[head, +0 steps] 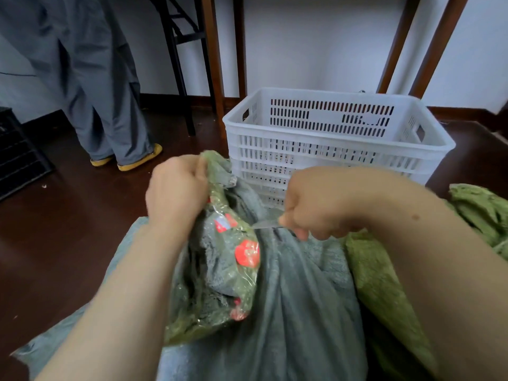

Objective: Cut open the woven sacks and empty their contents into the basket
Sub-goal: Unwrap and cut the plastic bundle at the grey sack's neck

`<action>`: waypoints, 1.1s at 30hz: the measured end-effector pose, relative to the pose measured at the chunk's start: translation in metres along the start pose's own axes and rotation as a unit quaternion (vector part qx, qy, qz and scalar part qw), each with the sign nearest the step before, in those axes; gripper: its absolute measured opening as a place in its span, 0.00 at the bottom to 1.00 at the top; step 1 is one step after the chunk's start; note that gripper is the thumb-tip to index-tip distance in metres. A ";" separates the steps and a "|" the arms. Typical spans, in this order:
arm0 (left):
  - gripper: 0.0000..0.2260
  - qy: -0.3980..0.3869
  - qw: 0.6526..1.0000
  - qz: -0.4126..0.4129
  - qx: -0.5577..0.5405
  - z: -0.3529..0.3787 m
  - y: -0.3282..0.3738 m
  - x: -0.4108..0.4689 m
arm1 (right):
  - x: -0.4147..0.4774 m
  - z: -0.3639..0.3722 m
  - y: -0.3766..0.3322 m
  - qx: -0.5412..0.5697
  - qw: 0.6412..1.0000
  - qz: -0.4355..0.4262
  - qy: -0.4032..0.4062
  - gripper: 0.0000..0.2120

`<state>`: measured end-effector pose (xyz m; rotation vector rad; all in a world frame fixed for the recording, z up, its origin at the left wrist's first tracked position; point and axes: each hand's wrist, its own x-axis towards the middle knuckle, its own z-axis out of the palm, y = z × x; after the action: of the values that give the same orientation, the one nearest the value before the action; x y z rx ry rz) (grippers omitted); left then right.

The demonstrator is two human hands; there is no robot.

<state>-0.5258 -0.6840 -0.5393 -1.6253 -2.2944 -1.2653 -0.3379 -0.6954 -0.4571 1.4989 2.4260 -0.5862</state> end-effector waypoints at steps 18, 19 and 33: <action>0.27 -0.359 0.803 -0.037 -0.475 -0.029 0.035 -0.001 | 0.054 0.034 0.026 0.702 0.705 -0.098 0.027 0.08; 0.30 -0.359 0.801 -0.035 -0.478 -0.030 0.035 -0.002 | 0.054 0.033 0.025 0.704 0.703 -0.097 0.036 0.06; 0.14 -0.213 0.937 -0.113 -0.252 -0.024 0.040 0.003 | 0.060 0.031 0.008 0.537 0.752 -0.071 0.376 0.09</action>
<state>-0.5042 -0.6921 -0.4988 -2.0038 -2.6167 -1.8372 -0.3582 -0.6575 -0.5099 2.2761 2.9260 -2.0195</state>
